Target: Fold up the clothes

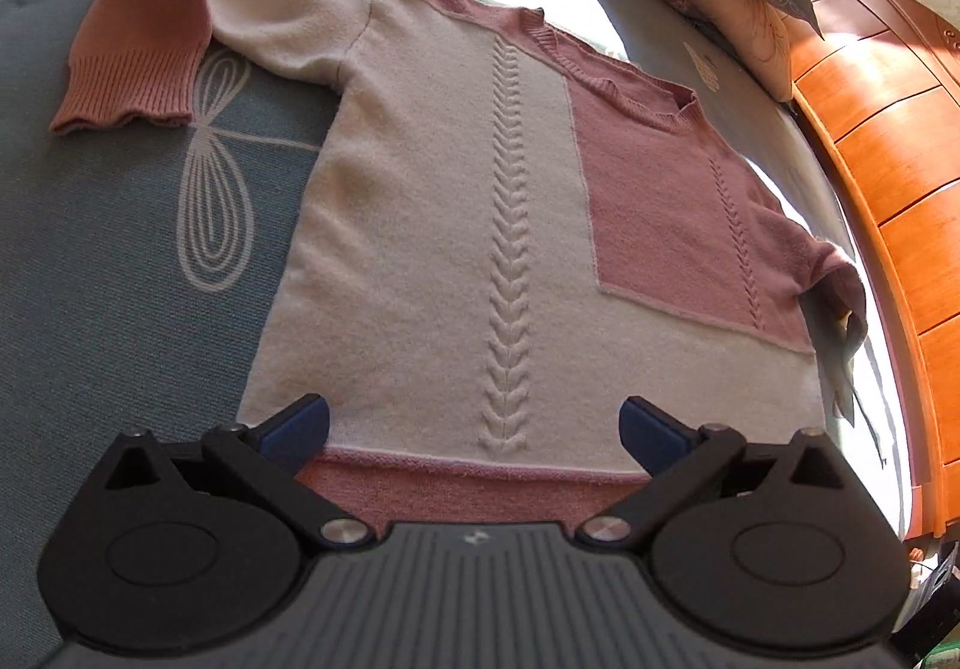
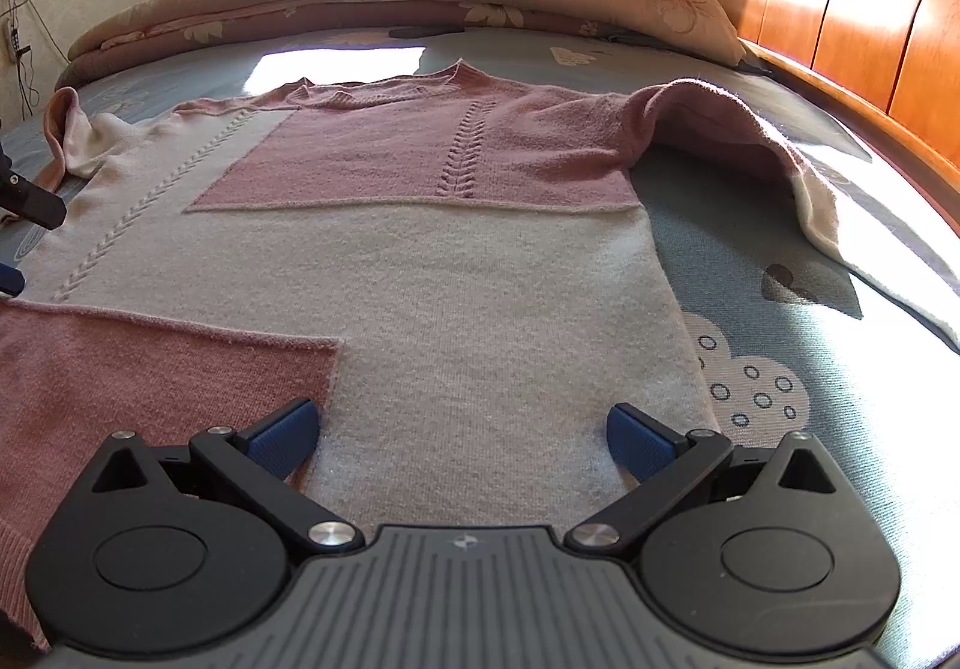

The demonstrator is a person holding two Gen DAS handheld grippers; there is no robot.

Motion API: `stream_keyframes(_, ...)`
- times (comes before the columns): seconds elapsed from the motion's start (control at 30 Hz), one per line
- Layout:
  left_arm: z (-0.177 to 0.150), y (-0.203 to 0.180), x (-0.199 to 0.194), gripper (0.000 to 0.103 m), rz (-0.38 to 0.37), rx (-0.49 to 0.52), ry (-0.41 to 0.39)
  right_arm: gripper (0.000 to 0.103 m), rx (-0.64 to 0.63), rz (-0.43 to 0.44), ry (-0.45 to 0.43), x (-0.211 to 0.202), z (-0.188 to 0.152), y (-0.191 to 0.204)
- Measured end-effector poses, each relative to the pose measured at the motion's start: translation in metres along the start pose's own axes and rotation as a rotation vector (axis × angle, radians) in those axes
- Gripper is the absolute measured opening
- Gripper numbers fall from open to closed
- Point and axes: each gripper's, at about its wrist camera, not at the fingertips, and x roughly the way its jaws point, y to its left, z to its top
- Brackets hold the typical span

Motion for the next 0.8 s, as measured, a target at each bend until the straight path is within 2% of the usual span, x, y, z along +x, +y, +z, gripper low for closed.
stream_keyframes(0.1, -0.004, 0.012, -0.010, 0.102, -0.020, -0.042, -0.031, 0.103, 0.001, 0.000, -0.001, 0.000, 0.000, 0.000)
stream_keyframes(0.23, -0.007, 0.004, -0.027, 0.102, -0.047, -0.049, -0.047, 0.103, 0.002, 0.000, -0.002, 0.000, 0.000, -0.001)
stream_keyframes(0.3, -0.013, -0.004, -0.029, 0.102, -0.077, -0.012, -0.049, 0.103, 0.001, -0.001, -0.002, 0.000, -0.001, 0.000)
stream_keyframes(0.4, -0.023, -0.006, -0.024, 0.102, -0.041, -0.004, -0.042, 0.103, 0.001, -0.001, -0.002, 0.000, -0.001, 0.000)
stream_keyframes(0.43, -0.027, 0.000, -0.020, 0.102, -0.031, -0.020, -0.032, 0.103, 0.001, -0.001, -0.002, 0.000, -0.001, 0.000)
stream_keyframes(0.53, -0.036, 0.017, -0.025, 0.102, -0.057, -0.077, -0.071, 0.103, 0.001, 0.000, -0.002, 0.000, -0.001, -0.001)
stream_keyframes(0.63, -0.038, 0.018, -0.031, 0.102, -0.064, -0.111, -0.045, 0.103, 0.001, -0.002, -0.002, 0.000, -0.001, 0.000)
stream_keyframes(0.73, -0.040, 0.002, -0.029, 0.102, -0.167, -0.094, -0.015, 0.103, 0.001, -0.003, 0.000, 0.000, 0.000, 0.000)
stream_keyframes(0.8, -0.042, -0.013, -0.025, 0.102, -0.165, -0.048, -0.017, 0.103, 0.001, -0.003, -0.001, 0.000, -0.001, 0.000)
